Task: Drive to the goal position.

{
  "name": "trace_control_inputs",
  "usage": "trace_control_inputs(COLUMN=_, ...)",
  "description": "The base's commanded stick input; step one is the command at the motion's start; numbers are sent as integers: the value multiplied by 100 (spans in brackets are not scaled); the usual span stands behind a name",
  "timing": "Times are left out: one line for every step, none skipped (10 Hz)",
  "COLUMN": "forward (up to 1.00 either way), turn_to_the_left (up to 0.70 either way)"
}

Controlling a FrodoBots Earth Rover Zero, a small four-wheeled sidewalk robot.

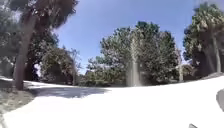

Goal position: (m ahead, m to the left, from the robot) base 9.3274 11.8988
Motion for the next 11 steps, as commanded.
trace_control_inputs(forward=70, turn_to_the_left=14)
trace_control_inputs(forward=70, turn_to_the_left=14)
trace_control_inputs(forward=70, turn_to_the_left=14)
trace_control_inputs(forward=70, turn_to_the_left=14)
trace_control_inputs(forward=70, turn_to_the_left=14)
trace_control_inputs(forward=70, turn_to_the_left=14)
trace_control_inputs(forward=70, turn_to_the_left=14)
trace_control_inputs(forward=70, turn_to_the_left=14)
trace_control_inputs(forward=70, turn_to_the_left=14)
trace_control_inputs(forward=70, turn_to_the_left=14)
trace_control_inputs(forward=70, turn_to_the_left=14)
